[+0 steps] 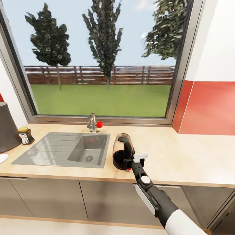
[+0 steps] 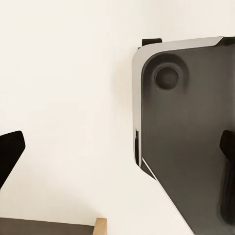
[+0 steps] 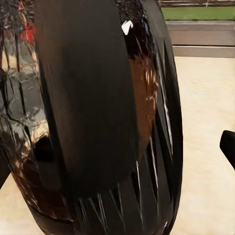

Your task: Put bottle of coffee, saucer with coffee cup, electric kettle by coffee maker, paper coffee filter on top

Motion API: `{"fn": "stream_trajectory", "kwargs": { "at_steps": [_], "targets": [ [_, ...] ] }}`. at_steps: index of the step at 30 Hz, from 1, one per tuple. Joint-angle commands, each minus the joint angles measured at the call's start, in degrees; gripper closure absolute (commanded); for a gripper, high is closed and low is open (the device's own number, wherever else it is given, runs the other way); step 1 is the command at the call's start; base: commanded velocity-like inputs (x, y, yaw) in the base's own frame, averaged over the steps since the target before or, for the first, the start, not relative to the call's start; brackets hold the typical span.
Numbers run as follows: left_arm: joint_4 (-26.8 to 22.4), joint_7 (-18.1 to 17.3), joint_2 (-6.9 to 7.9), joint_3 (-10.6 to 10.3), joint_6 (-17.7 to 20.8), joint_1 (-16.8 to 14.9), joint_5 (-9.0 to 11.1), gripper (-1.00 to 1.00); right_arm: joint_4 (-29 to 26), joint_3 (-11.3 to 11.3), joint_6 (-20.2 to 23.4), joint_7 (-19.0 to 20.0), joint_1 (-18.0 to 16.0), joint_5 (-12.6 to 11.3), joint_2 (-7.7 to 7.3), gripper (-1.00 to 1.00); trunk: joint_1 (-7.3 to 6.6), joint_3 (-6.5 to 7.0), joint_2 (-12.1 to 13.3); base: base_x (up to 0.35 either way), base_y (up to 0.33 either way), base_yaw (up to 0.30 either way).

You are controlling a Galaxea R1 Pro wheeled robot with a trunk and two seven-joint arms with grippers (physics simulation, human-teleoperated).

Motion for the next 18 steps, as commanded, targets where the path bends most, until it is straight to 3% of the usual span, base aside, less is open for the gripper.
{"fn": "stream_trajectory", "kwargs": {
  "at_steps": [1, 2, 3, 18],
  "targets": [
    [0.02, 0.02, 0.01, -0.43, -0.12, -0.05, 0.16, -1.00, 0.00, 0.24, -0.24, -0.37, -0.08, -0.60, -0.05, -1.00, 0.04, -0.13, -0.13, 0.000, 0.000, 0.000],
    [0.02, 0.02, 0.01, -0.43, -0.12, -0.05, 0.16, -1.00, 0.00, 0.24, -0.24, -0.37, -0.08, -0.60, -0.05, -1.00, 0.04, -0.13, -0.13, 0.000, 0.000, 0.000],
    [0.02, 0.02, 0.01, -0.43, -0.12, -0.05, 0.16, -1.00, 0.00, 0.24, -0.24, -0.37, -0.08, -0.60, -0.04, 1.00, 0.04, -0.13, -0.13, 0.000, 0.000, 0.000],
    [0.02, 0.02, 0.09, -0.40, -0.12, -0.05, 0.16, -1.00, -0.06, 0.24, -0.24, -0.37, -0.08, -0.60, 0.00, 1.00, 0.04, -0.13, -0.13, 0.000, 0.000, 0.000]
  ]
}}
